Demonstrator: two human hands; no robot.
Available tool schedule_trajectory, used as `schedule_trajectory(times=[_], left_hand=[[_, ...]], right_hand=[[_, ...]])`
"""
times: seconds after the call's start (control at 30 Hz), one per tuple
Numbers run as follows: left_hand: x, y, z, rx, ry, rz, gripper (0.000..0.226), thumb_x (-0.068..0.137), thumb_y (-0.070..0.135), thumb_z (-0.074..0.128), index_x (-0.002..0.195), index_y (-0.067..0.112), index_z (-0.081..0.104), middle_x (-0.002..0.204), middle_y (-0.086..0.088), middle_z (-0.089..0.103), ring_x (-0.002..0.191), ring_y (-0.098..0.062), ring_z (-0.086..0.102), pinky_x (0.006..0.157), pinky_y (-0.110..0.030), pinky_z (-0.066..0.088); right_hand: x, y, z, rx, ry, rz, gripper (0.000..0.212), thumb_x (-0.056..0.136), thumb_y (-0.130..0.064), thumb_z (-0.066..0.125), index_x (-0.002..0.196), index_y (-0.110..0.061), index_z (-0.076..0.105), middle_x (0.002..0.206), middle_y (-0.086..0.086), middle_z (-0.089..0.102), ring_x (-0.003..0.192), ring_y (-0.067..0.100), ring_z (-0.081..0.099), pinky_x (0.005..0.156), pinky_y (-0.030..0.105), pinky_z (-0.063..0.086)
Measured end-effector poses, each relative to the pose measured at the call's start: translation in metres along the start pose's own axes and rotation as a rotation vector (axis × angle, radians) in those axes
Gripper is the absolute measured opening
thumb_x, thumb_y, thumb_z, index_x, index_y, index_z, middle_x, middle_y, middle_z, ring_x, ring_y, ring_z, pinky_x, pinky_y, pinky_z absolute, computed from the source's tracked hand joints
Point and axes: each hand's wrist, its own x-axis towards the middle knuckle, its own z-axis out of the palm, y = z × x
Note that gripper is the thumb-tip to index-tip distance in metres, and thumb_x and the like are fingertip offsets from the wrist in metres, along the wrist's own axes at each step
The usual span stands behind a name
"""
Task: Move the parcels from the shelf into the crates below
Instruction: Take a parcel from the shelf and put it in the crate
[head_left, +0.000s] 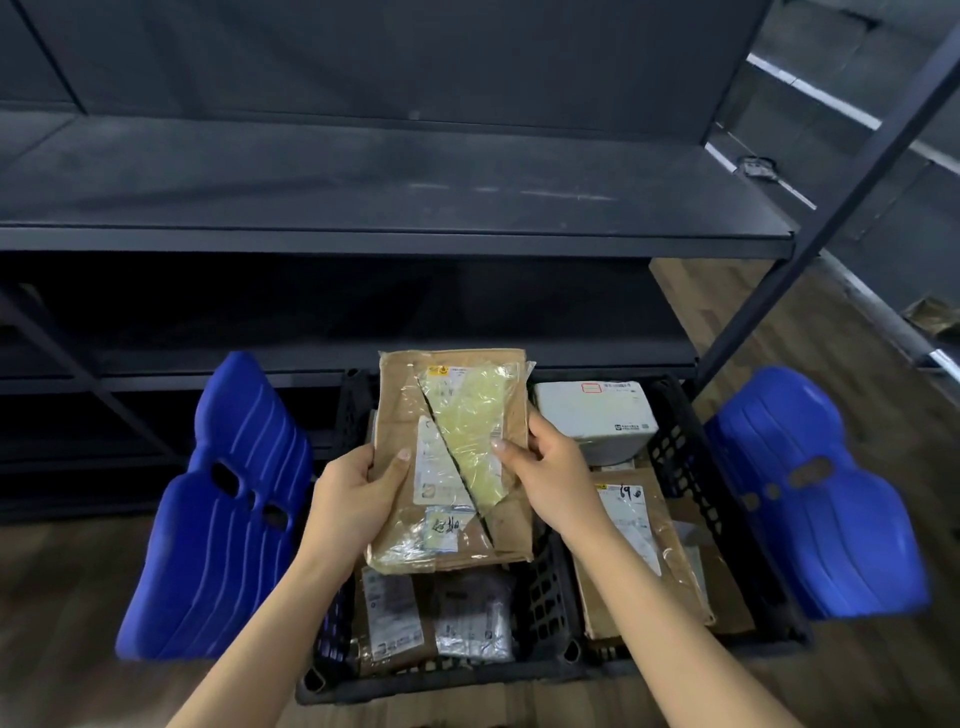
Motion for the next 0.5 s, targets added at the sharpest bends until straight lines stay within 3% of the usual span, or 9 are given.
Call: schedule_trajectory(times=[0.07, 0.17, 0.27, 0.33, 0.4, 0.5], left_hand=[[0.003, -0.003, -0.003, -0.025, 0.014, 0.005, 0.021, 0.092, 0.028, 0.061, 0.079, 0.014, 0.069, 0.07, 0.0, 0.074, 0.063, -0.021, 0.071, 0.065, -0.046, 0.058], [0.007, -0.005, -0.007, -0.08, 0.036, -0.003, 0.02, 0.093, 0.025, 0.06, 0.08, 0.015, 0.07, 0.071, -0.001, 0.075, 0.064, -0.021, 0.072, 0.066, -0.046, 0.059], [0.011, -0.003, -0.007, -0.113, 0.028, -0.005, 0.018, 0.093, 0.025, 0.06, 0.086, 0.012, 0.07, 0.072, -0.001, 0.075, 0.066, -0.021, 0.072, 0.065, -0.043, 0.059], [0.014, -0.001, -0.004, -0.095, 0.001, 0.009, 0.02, 0.092, 0.026, 0.061, 0.085, 0.009, 0.07, 0.074, -0.006, 0.075, 0.069, -0.026, 0.072, 0.067, -0.045, 0.059], [0.016, 0.003, 0.002, -0.065, -0.023, 0.04, 0.021, 0.092, 0.027, 0.062, 0.085, 0.008, 0.07, 0.074, -0.007, 0.075, 0.07, -0.028, 0.072, 0.061, -0.041, 0.059], [0.018, 0.012, 0.017, -0.061, -0.055, 0.083, 0.02, 0.091, 0.027, 0.062, 0.086, 0.01, 0.07, 0.071, 0.0, 0.075, 0.064, -0.016, 0.072, 0.049, -0.025, 0.054]], right_hand=[[0.0, -0.001, 0.002, 0.018, 0.012, -0.006, 0.053, 0.092, -0.026, 0.063, 0.142, -0.031, 0.045, 0.117, -0.025, 0.063, 0.1, -0.019, 0.056, 0.08, 0.002, 0.045], [-0.004, -0.002, 0.003, 0.03, 0.031, 0.016, 0.065, 0.091, -0.034, 0.063, 0.149, -0.032, 0.032, 0.132, -0.024, 0.046, 0.095, -0.03, 0.046, 0.073, -0.005, 0.037], [-0.012, 0.002, 0.005, -0.043, -0.029, 0.085, 0.067, 0.088, -0.051, 0.06, 0.146, -0.027, 0.037, 0.132, -0.023, 0.046, 0.115, -0.008, 0.047, 0.087, 0.008, 0.038], [-0.014, 0.008, 0.005, -0.069, -0.048, 0.12, 0.065, 0.088, -0.055, 0.057, 0.142, -0.02, 0.046, 0.139, -0.011, 0.053, 0.128, 0.009, 0.049, 0.1, 0.023, 0.041], [-0.016, 0.011, 0.001, -0.069, -0.028, 0.124, 0.067, 0.089, -0.055, 0.055, 0.142, -0.015, 0.046, 0.142, -0.003, 0.052, 0.131, 0.015, 0.047, 0.107, 0.034, 0.04], [-0.021, 0.014, -0.012, -0.059, 0.048, 0.114, 0.052, 0.09, -0.053, 0.056, 0.131, -0.022, 0.057, 0.128, -0.012, 0.061, 0.118, 0.008, 0.056, 0.089, 0.022, 0.046]])
